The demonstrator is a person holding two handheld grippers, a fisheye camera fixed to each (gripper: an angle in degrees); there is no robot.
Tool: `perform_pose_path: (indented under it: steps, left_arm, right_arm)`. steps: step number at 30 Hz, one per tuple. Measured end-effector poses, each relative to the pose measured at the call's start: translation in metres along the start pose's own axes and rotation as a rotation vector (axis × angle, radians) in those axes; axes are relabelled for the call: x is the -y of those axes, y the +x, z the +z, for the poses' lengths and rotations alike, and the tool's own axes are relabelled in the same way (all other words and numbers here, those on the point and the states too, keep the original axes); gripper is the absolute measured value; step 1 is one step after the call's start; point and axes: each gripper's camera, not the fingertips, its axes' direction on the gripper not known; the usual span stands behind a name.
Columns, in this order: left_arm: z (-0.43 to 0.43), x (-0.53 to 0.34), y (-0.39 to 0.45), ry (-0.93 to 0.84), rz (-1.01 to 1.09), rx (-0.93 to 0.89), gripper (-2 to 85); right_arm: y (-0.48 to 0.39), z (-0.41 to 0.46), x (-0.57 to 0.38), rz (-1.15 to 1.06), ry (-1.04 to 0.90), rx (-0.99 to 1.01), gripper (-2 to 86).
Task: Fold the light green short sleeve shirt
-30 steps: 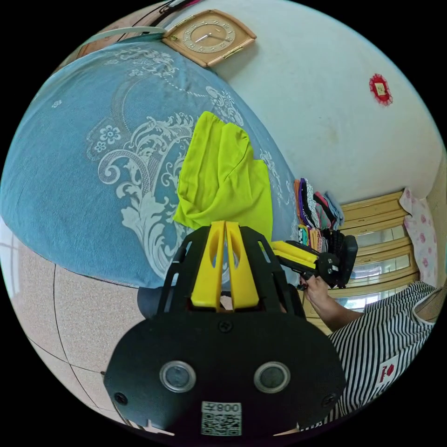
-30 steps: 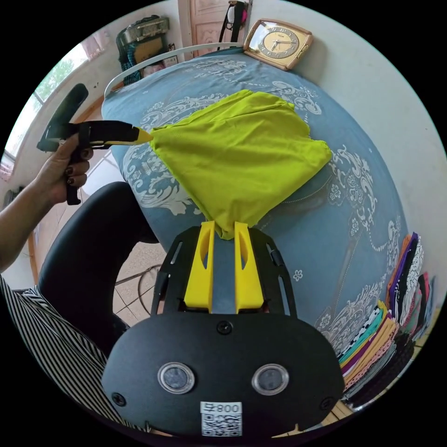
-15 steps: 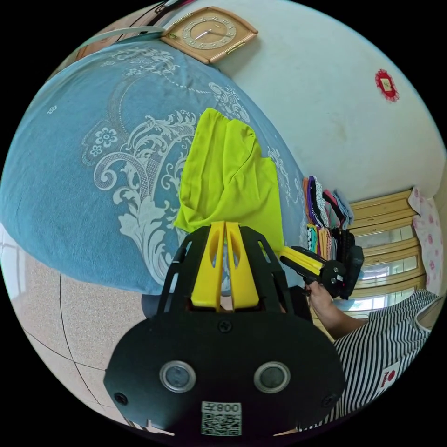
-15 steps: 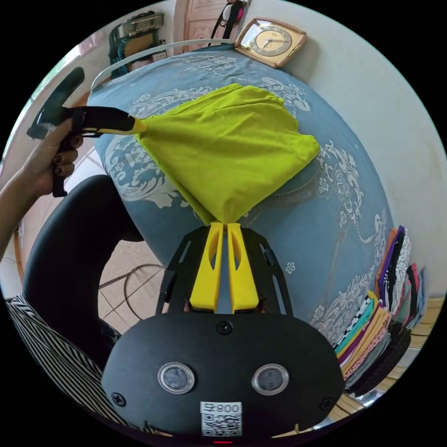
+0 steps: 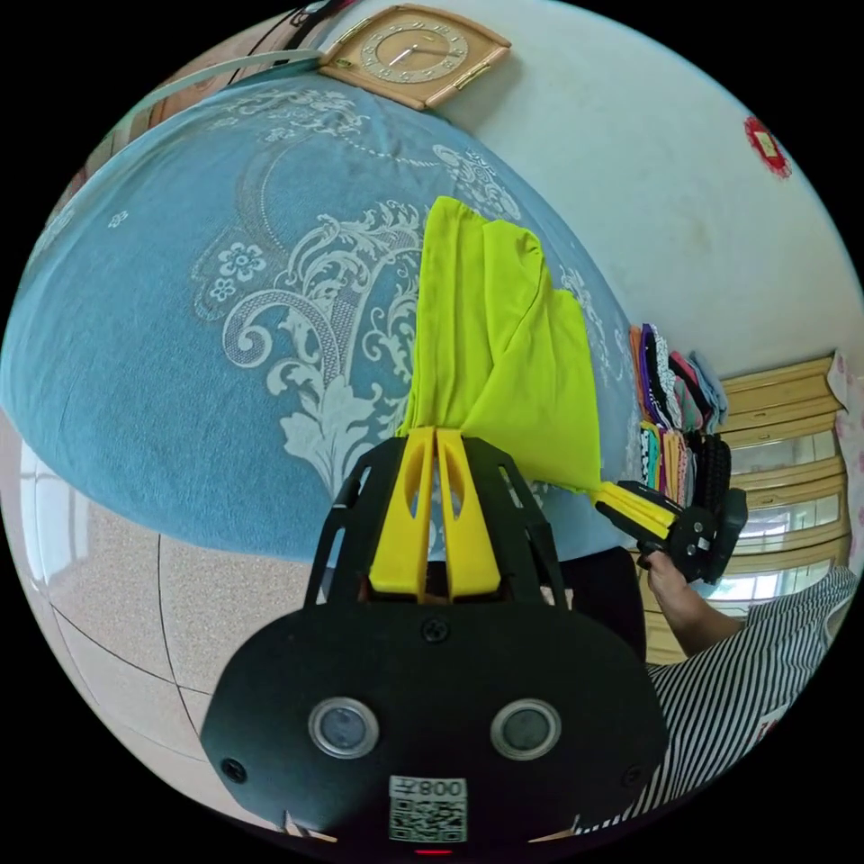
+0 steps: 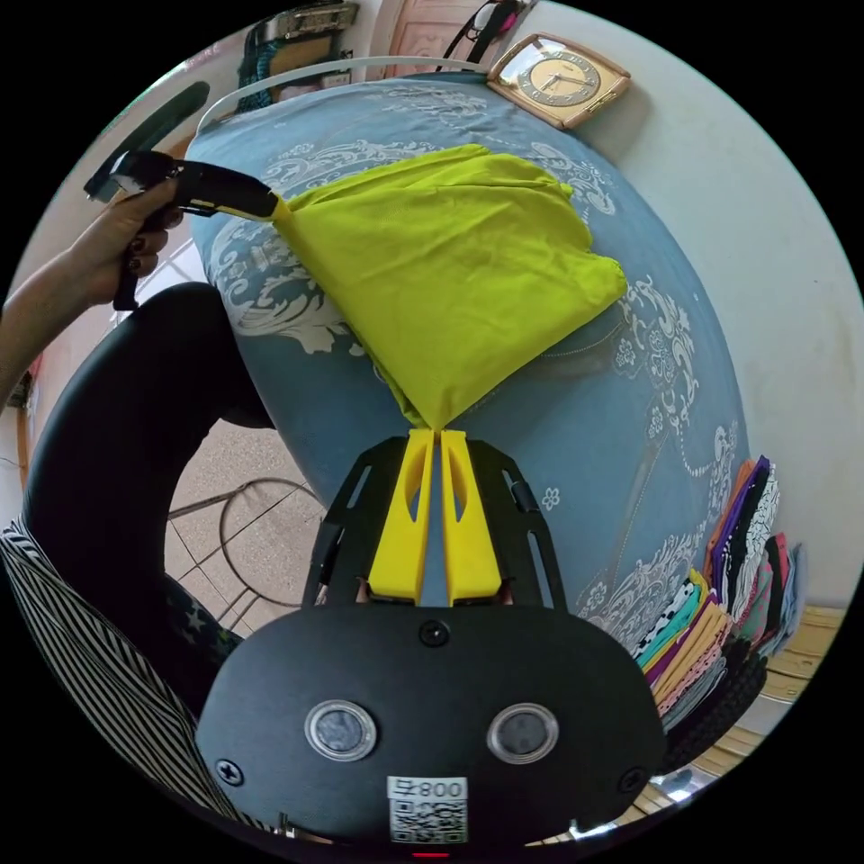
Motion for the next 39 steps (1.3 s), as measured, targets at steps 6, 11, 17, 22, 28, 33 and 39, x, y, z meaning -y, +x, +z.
perform_pose_path:
  steps: [6,11,17,22,28,33,39]
  left_arm:
    - [0.024,-0.025,0.077,0.015,0.256,0.105,0.9]
    - [0.066,-0.053,0.142,-0.046,0.468,-0.047,3.3]
    - [0.121,-0.087,0.205,-0.120,0.644,0.019,6.7]
    - [0.159,-0.106,0.230,-0.155,0.696,0.056,6.7]
    - [0.190,-0.116,0.244,-0.144,0.677,0.092,2.3]
    - [0.195,-0.129,0.244,-0.140,0.675,0.087,0.7]
    - [0.189,-0.140,0.243,-0.113,0.684,0.088,0.4]
  right_arm:
    - [0.027,0.008,-0.008,0.071,0.018,0.098,0.8]
    - [0.052,0.023,-0.019,0.133,0.026,0.183,0.7]
    - [0.084,0.044,-0.033,0.169,0.044,0.261,0.7]
    - [0.118,0.065,-0.044,0.226,0.066,0.378,0.7]
    - [0.150,0.096,-0.055,0.215,0.066,0.429,0.7]
    - [0.201,0.145,-0.087,0.293,0.086,0.626,1.7]
    - [0.288,0.253,-0.147,0.638,0.206,1.260,6.1]
